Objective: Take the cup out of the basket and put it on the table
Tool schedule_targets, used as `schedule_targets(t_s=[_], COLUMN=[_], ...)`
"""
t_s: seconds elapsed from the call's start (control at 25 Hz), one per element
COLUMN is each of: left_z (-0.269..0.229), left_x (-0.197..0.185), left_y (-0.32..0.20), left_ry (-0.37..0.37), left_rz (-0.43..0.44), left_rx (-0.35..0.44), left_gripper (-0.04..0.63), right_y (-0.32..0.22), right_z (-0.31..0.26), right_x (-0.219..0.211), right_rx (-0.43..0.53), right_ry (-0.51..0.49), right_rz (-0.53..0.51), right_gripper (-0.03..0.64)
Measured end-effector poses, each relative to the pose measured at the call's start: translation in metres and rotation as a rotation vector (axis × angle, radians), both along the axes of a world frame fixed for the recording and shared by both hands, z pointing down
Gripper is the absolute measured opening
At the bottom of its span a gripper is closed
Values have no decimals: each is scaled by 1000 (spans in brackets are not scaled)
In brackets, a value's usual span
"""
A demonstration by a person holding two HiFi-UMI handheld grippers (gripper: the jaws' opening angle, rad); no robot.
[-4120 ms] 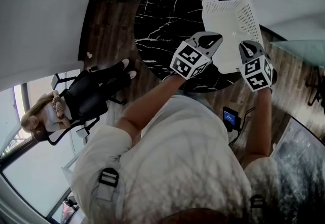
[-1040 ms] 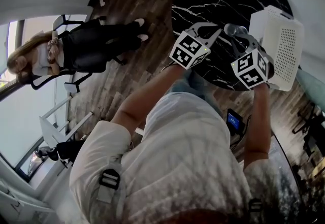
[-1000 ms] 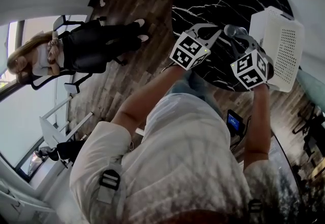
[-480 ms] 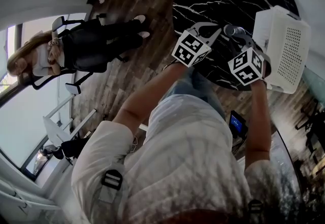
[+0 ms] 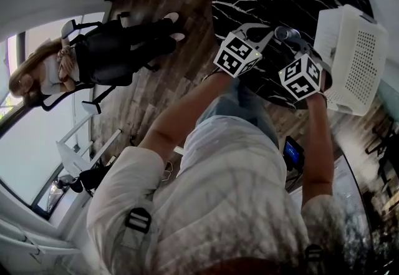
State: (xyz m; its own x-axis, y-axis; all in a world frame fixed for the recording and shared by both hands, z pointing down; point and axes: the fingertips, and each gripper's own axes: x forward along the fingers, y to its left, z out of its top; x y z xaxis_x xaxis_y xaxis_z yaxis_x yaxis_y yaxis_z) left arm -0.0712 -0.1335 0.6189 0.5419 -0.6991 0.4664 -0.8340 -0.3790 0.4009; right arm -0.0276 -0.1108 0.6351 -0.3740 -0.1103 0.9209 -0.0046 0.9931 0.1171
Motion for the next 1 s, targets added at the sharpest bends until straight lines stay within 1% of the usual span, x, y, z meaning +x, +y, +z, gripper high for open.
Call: schedule_targets(t_s=[0.64,1.0], left_z=[40,53], left_x=[-5,-7], left_y=[0,0], left_ry=[-6,1], left_rz=[22,27], left_rx=[-72,-90], left_gripper=[6,6], right_y=[-2,-3], right_z=[30,39], right_x=[-12,-17], right_rx=[-12,-7], right_ry=[30,36], right_rz=[-17,-15], right_gripper=[26,26])
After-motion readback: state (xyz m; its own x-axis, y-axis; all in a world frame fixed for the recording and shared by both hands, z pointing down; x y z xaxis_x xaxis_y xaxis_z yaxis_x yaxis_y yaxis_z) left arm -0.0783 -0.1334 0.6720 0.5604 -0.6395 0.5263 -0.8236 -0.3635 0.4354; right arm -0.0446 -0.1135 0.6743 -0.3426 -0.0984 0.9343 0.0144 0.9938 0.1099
